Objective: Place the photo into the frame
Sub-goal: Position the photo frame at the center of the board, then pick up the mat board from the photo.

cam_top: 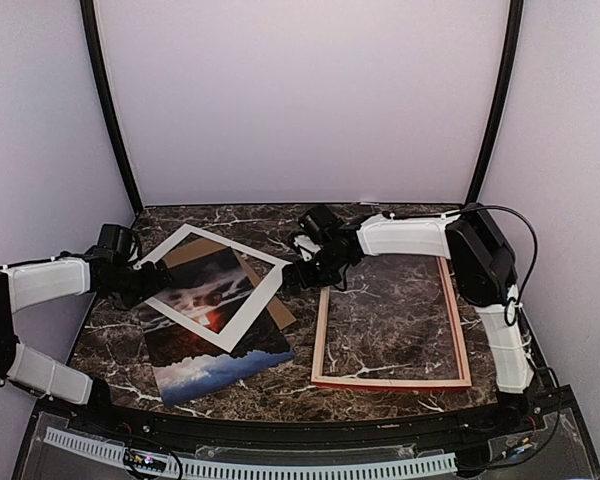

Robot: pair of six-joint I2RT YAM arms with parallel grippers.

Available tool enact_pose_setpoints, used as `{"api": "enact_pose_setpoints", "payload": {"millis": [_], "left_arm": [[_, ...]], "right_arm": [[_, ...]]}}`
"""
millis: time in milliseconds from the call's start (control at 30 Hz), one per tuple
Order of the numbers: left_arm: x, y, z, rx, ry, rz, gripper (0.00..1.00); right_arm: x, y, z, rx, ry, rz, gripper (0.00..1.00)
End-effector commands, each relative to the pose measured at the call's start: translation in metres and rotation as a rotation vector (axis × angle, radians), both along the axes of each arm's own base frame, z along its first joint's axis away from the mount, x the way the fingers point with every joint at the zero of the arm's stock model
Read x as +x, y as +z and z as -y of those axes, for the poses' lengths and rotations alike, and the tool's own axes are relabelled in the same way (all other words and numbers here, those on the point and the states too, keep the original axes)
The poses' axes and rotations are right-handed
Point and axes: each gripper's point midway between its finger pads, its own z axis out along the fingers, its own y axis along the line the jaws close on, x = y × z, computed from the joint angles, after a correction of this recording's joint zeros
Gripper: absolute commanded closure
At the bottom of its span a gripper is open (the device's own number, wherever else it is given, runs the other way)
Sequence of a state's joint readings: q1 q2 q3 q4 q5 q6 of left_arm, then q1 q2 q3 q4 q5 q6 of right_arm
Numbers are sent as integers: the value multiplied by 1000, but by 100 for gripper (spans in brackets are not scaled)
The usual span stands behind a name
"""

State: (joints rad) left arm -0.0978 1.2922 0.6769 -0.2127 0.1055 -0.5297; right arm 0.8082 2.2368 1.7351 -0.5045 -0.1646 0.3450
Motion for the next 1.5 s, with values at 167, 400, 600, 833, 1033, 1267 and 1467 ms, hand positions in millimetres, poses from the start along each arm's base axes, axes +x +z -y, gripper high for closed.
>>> {"api": "enact_pose_setpoints", "payload": {"millis": [167,400,600,833,1033,1267,1467], "left_arm": [[-9,-13,5,-64,17,-22,9],[-16,-21,12,-113,8,-25,16],[-20,-26,16,-148,9,-18,24],[-13,-17,23,-189,-12,34,33],[-8,-13,23,-191,-13,50,34],[-4,-26,25,-197,-13,28,34],[-11,-40,26,-200,-11,0,34]], "right_arm": [[43,-7,-7,-48,-12,90,8],[76,-16,-14,58,-135,32,10],[81,-23,-15,180,-191,-73,17],[79,-22,-15,236,-200,-123,22],[77,-25,-16,239,-198,-137,22],[76,-26,-19,260,-203,-157,23],[73,-26,-23,292,-198,-189,25]]}}
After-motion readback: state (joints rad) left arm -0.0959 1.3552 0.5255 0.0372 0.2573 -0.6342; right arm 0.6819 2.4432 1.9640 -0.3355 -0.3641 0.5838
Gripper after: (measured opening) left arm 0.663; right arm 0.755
